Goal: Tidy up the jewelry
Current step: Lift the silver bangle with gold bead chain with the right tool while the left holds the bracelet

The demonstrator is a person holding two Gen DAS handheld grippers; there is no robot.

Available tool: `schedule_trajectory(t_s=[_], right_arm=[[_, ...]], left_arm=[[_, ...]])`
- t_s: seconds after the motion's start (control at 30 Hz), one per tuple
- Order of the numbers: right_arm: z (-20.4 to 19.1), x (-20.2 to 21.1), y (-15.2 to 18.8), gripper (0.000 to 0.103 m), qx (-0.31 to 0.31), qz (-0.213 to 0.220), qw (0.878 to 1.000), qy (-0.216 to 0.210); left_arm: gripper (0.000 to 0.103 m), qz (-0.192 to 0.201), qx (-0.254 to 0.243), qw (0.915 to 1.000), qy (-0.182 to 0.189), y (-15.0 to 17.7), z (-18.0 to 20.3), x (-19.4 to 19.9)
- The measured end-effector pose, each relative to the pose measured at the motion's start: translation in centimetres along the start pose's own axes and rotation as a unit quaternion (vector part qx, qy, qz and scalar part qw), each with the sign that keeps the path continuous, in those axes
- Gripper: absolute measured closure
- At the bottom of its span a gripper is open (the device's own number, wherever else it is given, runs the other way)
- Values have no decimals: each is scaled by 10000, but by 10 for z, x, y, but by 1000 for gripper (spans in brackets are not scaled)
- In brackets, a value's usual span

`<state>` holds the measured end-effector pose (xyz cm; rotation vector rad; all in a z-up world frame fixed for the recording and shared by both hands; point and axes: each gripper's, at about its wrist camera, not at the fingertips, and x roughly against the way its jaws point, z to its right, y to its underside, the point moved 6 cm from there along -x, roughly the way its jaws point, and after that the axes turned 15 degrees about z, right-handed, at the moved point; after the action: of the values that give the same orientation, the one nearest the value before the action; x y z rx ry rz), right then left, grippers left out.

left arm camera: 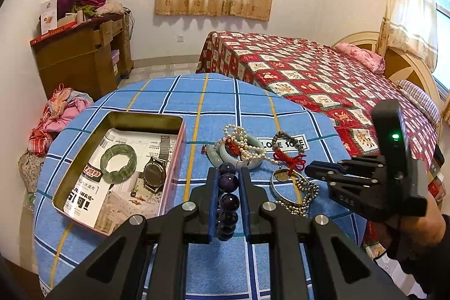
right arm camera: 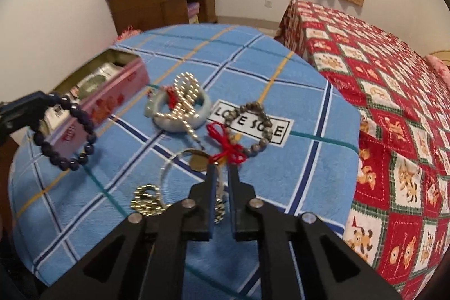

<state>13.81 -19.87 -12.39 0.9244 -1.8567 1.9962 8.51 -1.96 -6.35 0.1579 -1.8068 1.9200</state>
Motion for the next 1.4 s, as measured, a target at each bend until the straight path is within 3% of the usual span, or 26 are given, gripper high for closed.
schedule_trajectory(t_s=[0.17, 0.33, 0.57, 0.67, 0.73, 0.83, 1.13, 1.27, 1.3, 1.37, 1.4], right_arm=[[3, -9, 3, 92, -48, -158, 9999, -38], [-13, 1, -1, 68, -100, 22, 9995, -284], [-48, -8, 2, 68, 187, -95, 9982, -561], [-56, -18, 5, 74, 292, -222, 9980, -508], [-57, -25, 8, 87, 299, -329, 9980, -457], [-60, -19, 8, 95, 333, -245, 9977, -534], [-72, 29, -22, 98, 454, 442, 9957, -680], [-76, 22, -22, 98, 567, 248, 9959, -654], [-73, 17, -20, 96, 566, 176, 9965, -581], [-69, 4, -11, 82, 547, -110, 9971, -514], [-69, 0, -8, 64, 562, -183, 9970, -491]], left_arm=[[89, -40, 36, 10000, 22, 2, -3, -2], [89, -28, 86, 10000, -18, 2, -6, -2], [89, -78, 108, 9999, -26, 5, -7, -3], [89, -84, 117, 9999, -14, 6, -7, -3], [89, -89, 123, 9999, -9, 6, -7, -3], [89, -69, 135, 9999, -20, 6, -7, -3], [89, 108, 200, 9997, -43, -3, -12, 6], [89, 89, 186, 9998, -37, -2, -12, 6], [89, 71, 188, 9998, -39, 0, -12, 5], [89, 25, 210, 9998, -35, 2, -15, 2], [89, -5, 227, 9997, -34, 4, -16, 0]])
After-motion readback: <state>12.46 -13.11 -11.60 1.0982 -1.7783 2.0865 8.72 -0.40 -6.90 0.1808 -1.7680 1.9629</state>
